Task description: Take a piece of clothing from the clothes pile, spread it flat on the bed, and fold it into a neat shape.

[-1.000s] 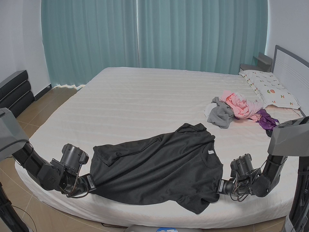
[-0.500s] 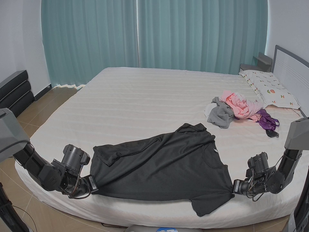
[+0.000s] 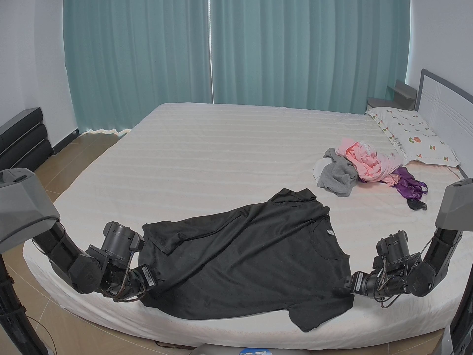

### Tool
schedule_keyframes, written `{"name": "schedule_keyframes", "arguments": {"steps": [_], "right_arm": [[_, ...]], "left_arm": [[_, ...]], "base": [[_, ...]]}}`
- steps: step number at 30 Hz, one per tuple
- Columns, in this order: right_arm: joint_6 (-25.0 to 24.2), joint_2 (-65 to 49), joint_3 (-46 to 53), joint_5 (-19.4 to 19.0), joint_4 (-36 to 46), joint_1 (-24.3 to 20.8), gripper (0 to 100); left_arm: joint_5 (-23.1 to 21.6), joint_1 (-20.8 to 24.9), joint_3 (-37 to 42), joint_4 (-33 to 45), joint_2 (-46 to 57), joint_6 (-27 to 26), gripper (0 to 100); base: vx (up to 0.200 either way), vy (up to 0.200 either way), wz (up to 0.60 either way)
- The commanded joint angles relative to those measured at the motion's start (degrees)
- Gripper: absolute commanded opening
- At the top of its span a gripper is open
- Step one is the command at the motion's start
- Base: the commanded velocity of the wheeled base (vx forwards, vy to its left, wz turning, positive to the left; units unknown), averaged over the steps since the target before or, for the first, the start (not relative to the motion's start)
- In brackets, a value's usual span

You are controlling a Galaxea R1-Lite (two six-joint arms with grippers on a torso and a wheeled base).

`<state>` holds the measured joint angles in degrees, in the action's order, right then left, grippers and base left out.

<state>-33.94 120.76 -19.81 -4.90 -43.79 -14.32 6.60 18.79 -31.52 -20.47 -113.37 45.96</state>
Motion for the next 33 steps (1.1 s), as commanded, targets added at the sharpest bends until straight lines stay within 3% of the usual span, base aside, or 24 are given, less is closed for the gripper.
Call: {"name": "schedule_keyframes", "arguments": {"steps": [1, 7, 13, 20, 22, 25, 33], "right_arm": [[-3.0, -4.7, -0.4, -1.4, -0.2, -0.2, 100], [-6.7, -5.2, 0.3, -5.1, -0.9, -0.2, 100], [-11.8, -5.0, 0.9, -7.0, -4.1, 0.4, 100], [-12.0, -4.7, 1.9, -7.1, -6.2, 0.4, 100], [-12.0, -4.7, 2.1, -7.1, -6.2, 0.4, 100], [-12.0, -4.7, 2.1, -7.1, -6.3, 0.4, 100], [-12.0, -4.8, 2.1, -7.1, -6.3, 0.4, 100]], "left_arm": [[-1.1, -0.7, -0.1, -1.2, 1.0, 1.2, 100], [-5.7, -1.9, 2.3, -1.2, 6.9, 3.2, 100], [-6.5, -2.1, 3.3, -1.1, 9.3, 3.4, 100], [-6.9, -2.9, 2.4, -1.2, 8.0, 5.5, 100], [-9.2, -4.4, 2.3, -1.9, 8.0, 6.3, 100], [-12.4, -5.9, 2.4, -1.9, 8.3, 6.9, 100], [-12.6, -6.3, 2.3, -1.9, 7.9, 6.9, 100]], "base": [[0.000, 0.000, 0.00], [0.000, 0.000, 0.00], [0.000, 0.000, 0.00], [0.000, 0.000, 0.00], [0.000, 0.000, 0.00], [0.000, 0.200, 0.00], [0.000, 0.200, 0.00]]}}
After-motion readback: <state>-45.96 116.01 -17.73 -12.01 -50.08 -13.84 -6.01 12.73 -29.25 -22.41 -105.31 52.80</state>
